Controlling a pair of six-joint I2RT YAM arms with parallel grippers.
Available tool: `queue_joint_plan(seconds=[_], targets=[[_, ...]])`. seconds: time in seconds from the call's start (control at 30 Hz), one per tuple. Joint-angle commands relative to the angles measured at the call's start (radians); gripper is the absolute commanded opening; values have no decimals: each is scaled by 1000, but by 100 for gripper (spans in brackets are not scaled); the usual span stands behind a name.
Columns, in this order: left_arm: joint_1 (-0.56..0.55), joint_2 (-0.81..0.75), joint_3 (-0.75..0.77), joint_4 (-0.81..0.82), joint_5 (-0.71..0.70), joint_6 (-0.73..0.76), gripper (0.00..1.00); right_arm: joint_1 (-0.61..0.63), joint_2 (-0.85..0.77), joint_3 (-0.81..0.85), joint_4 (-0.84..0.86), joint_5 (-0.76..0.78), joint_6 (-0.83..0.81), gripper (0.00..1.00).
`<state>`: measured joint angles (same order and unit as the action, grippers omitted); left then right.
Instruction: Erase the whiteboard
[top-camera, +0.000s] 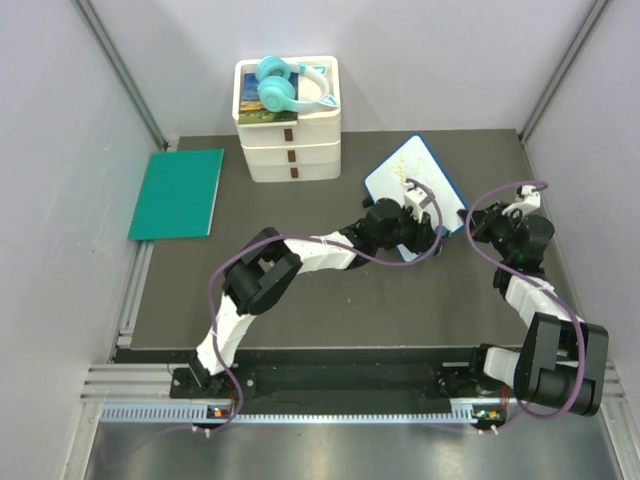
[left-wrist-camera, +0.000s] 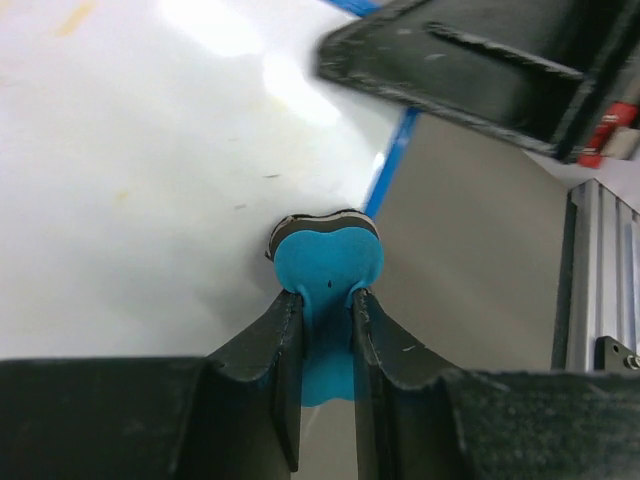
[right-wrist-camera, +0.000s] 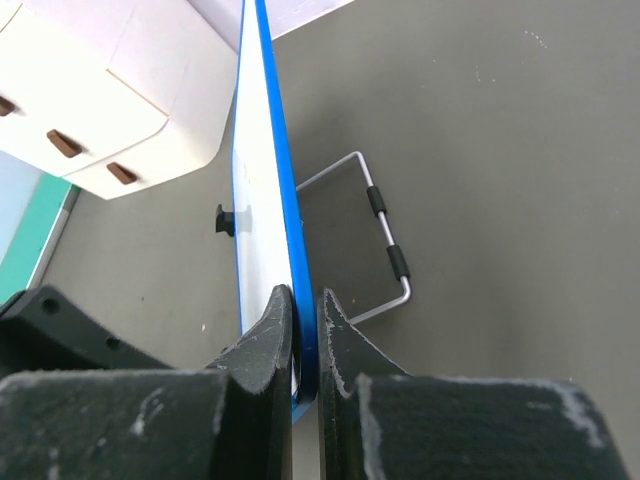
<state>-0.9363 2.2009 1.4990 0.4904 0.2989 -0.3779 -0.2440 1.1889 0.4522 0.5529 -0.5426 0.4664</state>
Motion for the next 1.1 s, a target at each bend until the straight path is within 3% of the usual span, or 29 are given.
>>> queue_joint_plan(seconds=[0.0,0.13,0.37,0.6,0.73,0.9,1.07], targets=[[91,89,-62,-207,-47,-4,0,45,-14,22,35,-94,-48,0],[162,112,-16,-228,-32,-6,0,45,-17,23,27,-103,-49,0],[258,178,199,-311,-7,11,0,83,-35,60,-74,-96,-109,0],[297,230,352,-319,74,11,0,88,-18,88,-146,-120,-144,0],[297,172,302,-268,83,10,0,89,-6,129,-223,-149,-163,0],[298,48,167,-216,-15,65,0,89,-12,134,-277,-172,-163,0],[304,-13,138,-259,-44,112,0,88,-35,125,-332,-206,-172,0]])
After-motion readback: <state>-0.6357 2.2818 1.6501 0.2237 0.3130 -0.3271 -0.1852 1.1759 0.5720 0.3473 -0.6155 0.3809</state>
